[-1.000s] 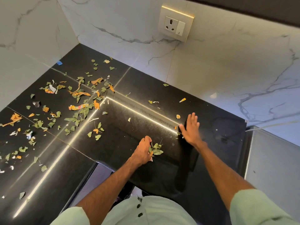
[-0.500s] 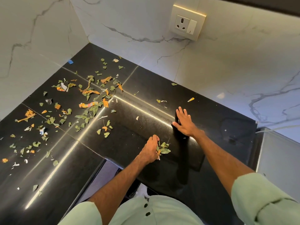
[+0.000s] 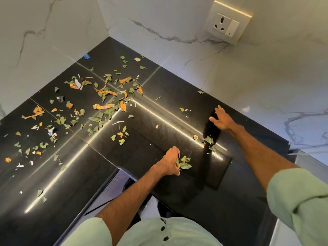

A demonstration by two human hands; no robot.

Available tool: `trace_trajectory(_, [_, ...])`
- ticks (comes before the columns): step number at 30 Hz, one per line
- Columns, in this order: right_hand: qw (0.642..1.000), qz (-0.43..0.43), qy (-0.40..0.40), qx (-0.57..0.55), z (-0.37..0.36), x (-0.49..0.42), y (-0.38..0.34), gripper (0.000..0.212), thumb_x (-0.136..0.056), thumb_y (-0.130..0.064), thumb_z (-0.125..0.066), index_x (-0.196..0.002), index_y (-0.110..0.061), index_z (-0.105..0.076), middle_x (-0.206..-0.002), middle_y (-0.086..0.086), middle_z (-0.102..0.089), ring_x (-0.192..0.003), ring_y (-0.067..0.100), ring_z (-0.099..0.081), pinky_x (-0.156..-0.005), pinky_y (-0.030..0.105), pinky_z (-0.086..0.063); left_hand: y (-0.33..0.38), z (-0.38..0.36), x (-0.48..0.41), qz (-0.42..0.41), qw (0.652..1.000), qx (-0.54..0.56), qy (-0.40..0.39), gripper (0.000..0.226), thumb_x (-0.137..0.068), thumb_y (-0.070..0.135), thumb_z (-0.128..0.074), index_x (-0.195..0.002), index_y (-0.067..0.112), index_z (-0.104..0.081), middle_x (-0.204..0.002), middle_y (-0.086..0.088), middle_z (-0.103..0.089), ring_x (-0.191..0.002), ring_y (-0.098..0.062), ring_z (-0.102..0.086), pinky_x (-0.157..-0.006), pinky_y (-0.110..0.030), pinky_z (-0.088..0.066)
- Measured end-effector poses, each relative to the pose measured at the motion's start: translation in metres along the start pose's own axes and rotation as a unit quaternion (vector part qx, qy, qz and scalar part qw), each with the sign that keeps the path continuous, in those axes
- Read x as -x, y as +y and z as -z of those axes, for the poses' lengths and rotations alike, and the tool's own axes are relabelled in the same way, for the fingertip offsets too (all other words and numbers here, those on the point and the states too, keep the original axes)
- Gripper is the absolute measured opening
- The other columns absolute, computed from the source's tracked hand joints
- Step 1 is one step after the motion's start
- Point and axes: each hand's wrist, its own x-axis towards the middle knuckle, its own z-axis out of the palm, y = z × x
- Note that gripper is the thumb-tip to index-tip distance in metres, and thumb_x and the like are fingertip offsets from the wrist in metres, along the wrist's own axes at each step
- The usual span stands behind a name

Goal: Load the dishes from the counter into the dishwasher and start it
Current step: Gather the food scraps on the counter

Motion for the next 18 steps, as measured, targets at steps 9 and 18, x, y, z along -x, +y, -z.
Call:
trace_trajectory(9, [0.996, 0.061, -0.050, 0.032, -0.071, 0.051, -0.051, 0.076, -0.104, -0.050, -0.036, -0.153, 0.002, -0.012, -0.165, 0.020, 0.011, -0.153, 0.038, 0.005, -0.121, 0.057, -0.014, 0.004, 0.083, -0.032, 0.022, 0.996, -0.075, -0.048, 0.039, -0.084, -0.001, -0.056, -0.118, 0.015, -0.069, -0.115, -0.008, -0.071, -0.100, -0.023, -0.069, -0.093, -0.041, -0.057])
trace_trajectory(18, [0.986, 0.065, 0.145, -0.042, -0.021, 0.060, -0.072, 0.048, -0.094, -0.001, -0.055, -0.141, -0.011, -0.047, -0.136, 0.010, -0.056, -0.117, 0.027, -0.059, -0.100, 0.041, -0.049, 0.036, 0.127, -0.101, -0.073, 0.973, -0.125, 0.180, 0.052, -0.083, 0.002, -0.058, -0.133, 0.004, -0.046, -0.135, -0.016, -0.048, -0.127, -0.032, -0.046, -0.104, -0.041, -0.046])
